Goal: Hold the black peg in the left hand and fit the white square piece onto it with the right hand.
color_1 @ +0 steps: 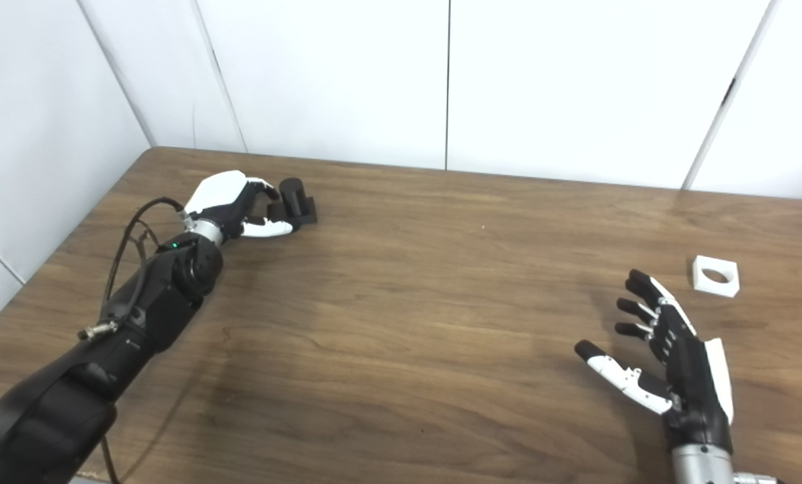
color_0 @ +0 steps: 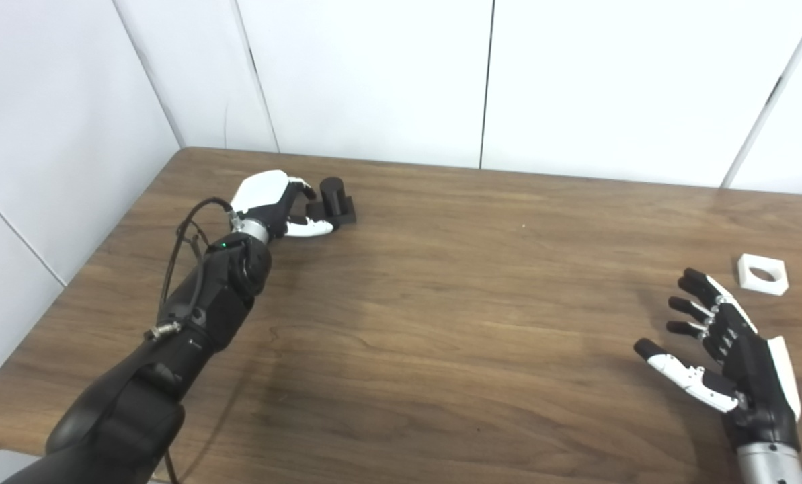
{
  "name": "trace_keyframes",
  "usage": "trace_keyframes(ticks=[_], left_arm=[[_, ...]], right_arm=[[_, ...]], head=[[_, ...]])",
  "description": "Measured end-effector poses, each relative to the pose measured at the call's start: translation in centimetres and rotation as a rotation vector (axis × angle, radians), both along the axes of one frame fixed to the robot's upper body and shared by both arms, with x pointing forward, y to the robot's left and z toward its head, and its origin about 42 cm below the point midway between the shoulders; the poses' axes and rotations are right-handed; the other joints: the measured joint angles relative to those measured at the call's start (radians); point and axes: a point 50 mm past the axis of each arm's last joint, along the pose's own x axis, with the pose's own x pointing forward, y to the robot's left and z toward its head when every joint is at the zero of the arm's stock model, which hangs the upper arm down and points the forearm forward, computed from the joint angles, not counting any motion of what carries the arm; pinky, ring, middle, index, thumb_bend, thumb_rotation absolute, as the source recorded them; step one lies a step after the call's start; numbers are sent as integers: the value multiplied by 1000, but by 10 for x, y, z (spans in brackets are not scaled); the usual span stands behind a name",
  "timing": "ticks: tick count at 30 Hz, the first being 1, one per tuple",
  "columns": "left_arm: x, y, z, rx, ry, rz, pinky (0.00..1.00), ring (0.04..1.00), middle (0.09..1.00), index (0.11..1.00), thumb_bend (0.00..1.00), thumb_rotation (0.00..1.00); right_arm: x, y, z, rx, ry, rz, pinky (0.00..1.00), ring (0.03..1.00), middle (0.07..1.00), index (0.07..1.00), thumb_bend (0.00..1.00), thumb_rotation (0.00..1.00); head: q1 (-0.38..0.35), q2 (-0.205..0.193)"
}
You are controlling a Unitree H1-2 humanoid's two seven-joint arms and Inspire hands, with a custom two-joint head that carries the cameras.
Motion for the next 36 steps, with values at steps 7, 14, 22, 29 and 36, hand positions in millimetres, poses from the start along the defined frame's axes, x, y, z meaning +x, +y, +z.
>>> trace_keyframes(ticks=[7, 14, 22, 29, 36], left_arm=[[1, 2, -1, -49, 4, -9, 841, 943, 916, 759, 677, 484], [3, 4, 1, -88, 2, -23, 855, 945, 923, 774, 670, 472], [6, 0, 1, -88, 8, -60, 853, 931, 924, 779, 718, 457], [6, -8, -2, -91, 17, -80, 900, 952, 932, 782, 739, 437], [7, -17, -3, -111, 20, -97, 896, 968, 934, 773, 715, 384]], right_arm=[[0, -1, 0, 0, -2, -9, 677, 794, 861, 856, 656, 250], [0, -1, 0, 2, -2, -8, 685, 799, 863, 857, 641, 224], [0, -1, 0, -13, -3, -13, 672, 798, 865, 860, 664, 263], [0, 0, 0, -10, -9, -11, 681, 808, 868, 864, 667, 266], [0, 0, 0, -4, -10, -10, 676, 801, 864, 864, 663, 257]], head=[[-6, 2], [-11, 5], [-11, 5], [-15, 6], [-18, 9]])
